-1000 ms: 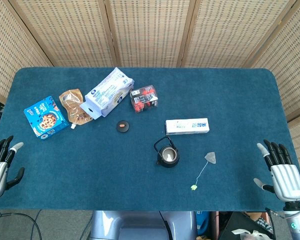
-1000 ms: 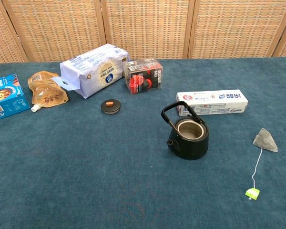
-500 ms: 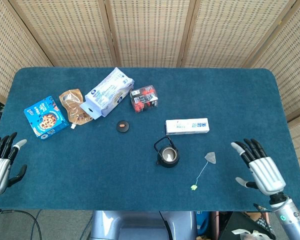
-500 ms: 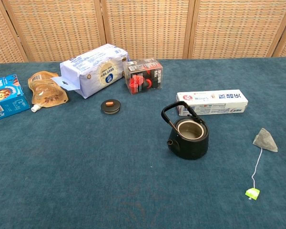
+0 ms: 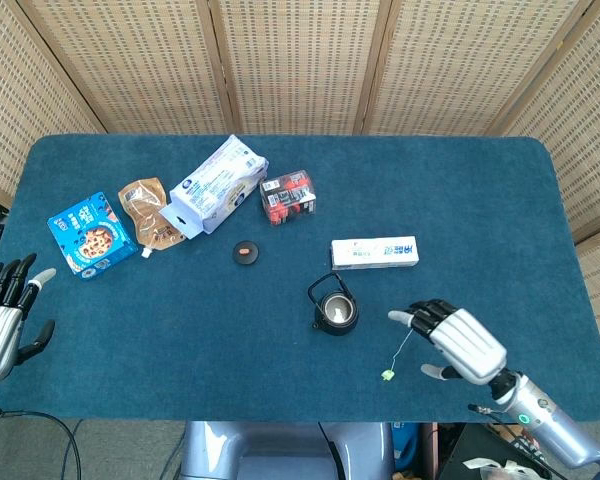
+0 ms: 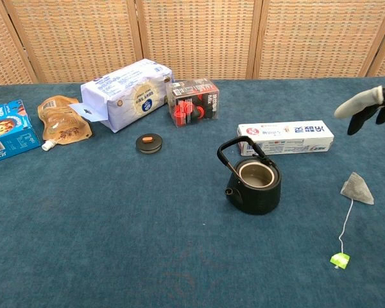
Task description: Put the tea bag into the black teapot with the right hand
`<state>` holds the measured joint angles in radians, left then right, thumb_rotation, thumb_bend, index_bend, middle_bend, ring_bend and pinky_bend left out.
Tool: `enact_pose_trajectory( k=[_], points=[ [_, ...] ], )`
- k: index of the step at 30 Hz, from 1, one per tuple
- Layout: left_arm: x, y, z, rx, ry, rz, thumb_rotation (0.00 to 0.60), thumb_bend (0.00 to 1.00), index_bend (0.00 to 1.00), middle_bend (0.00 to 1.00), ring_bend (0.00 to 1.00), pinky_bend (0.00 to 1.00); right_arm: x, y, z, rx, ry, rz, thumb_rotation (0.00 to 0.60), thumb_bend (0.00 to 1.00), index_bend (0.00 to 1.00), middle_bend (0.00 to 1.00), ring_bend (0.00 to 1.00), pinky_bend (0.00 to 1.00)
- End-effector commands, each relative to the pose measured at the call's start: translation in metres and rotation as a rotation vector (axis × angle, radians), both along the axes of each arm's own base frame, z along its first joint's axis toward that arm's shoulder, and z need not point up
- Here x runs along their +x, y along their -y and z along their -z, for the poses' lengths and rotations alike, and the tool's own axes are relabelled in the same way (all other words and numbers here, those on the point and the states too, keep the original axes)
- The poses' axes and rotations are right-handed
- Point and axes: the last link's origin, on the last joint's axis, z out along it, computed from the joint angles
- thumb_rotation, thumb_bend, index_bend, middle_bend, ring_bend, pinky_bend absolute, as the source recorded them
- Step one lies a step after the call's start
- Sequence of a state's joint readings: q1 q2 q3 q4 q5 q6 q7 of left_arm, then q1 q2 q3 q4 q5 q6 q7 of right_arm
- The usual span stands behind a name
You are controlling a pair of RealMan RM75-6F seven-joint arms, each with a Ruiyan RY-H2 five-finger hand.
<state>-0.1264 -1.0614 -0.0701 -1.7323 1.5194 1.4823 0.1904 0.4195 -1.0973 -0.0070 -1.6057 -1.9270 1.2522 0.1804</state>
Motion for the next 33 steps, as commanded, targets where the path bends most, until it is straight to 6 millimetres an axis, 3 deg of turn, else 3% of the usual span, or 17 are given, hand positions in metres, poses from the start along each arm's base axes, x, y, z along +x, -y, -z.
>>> enact_pose_trajectory(
  k=[1, 9, 14, 24, 33],
  points=[
    [0.001, -0.002, -0.002, 0.0, -0.004, 0.0, 0.6, 0.41, 0.15, 0.0, 0.0, 0.0, 0.014, 0.001, 0.016, 0.089, -0.027, -0.073, 0.6, 0.09, 0.25, 0.44, 0.39, 0.45],
    [0.002, -0.007, -0.005, 0.001, -0.014, 0.002, 0.6, 0.41, 0.15, 0.0, 0.0, 0.0, 0.026, 0.002, 0.04, 0.192, -0.111, -0.161, 0.6, 0.09, 0.27, 0.55, 0.57, 0.66],
    [0.001, -0.008, -0.003, -0.015, -0.017, -0.004, 0.6, 0.41, 0.15, 0.0, 0.0, 0.0, 0.022, 0.002, 0.058, 0.207, -0.174, -0.193, 0.6, 0.09, 0.3, 0.56, 0.58, 0.67],
    [0.001, -0.009, 0.0, -0.026, -0.011, -0.007, 0.6, 0.41, 0.16, 0.0, 0.0, 0.0, 0.009, 0.003, 0.077, 0.217, -0.211, -0.176, 0.6, 0.1, 0.38, 0.56, 0.57, 0.58],
    [0.001, -0.008, 0.001, -0.025, -0.01, -0.002, 0.6, 0.41, 0.15, 0.0, 0.0, 0.0, 0.003, 0.011, 0.083, 0.203, -0.239, -0.205, 0.6, 0.14, 0.42, 0.65, 0.63, 0.74]
  ],
)
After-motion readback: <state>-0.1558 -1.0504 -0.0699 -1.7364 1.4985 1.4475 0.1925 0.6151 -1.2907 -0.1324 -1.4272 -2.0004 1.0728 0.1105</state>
